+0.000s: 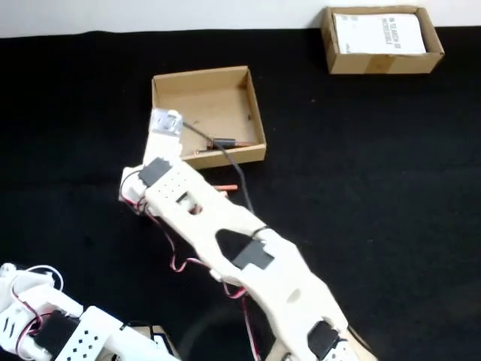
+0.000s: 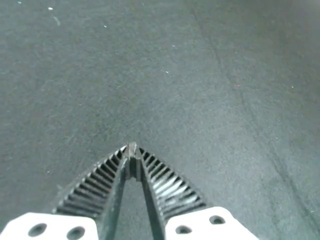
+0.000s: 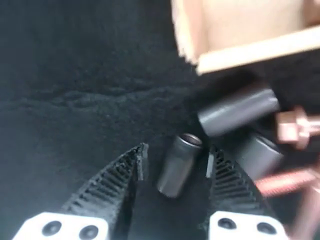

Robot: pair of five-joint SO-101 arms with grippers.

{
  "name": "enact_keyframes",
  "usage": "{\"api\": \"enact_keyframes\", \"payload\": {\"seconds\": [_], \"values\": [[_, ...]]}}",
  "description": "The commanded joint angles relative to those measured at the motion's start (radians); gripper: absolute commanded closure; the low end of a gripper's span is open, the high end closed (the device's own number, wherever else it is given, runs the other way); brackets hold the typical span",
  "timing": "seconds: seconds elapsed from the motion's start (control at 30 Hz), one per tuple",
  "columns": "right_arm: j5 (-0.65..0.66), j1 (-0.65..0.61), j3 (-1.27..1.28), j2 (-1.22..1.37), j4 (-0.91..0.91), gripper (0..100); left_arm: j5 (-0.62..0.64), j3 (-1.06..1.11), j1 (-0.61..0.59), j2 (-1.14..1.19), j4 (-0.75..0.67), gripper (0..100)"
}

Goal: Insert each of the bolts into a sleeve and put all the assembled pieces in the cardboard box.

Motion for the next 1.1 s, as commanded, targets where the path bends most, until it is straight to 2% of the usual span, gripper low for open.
{"api": "enact_keyframes", "payload": {"seconds": [0.0, 0.2, 0.33, 0.57, 0.73, 0.83, 1.07], "values": [[-0.006, -0.013, -0.119, 0.054, 0.012, 81.8, -0.006, 0.019, 0.019, -0.007, -0.002, 99], [-0.006, -0.039, -0.292, 0.171, 0.153, 83.8, -0.006, 0.019, 0.019, -0.007, -0.005, 99], [-0.005, -0.033, -0.378, 0.232, 0.193, 99.8, -0.006, 0.019, 0.019, -0.007, -0.005, 99], [0.011, -0.035, -0.473, 0.254, 0.298, 99.1, -0.006, 0.019, 0.021, -0.007, -0.005, 99], [0.175, 0.001, -0.628, 0.251, 0.383, 99.1, -0.008, 0.019, 0.045, -0.001, -0.005, 99], [0.276, 0.067, -0.811, 0.251, 0.421, 99.1, -0.008, 0.019, 0.059, -0.001, 0.000, 99], [0.624, 0.242, -1.317, 0.202, 0.549, 99.1, -0.008, 0.019, 0.119, 0.001, 0.025, 99]]}}
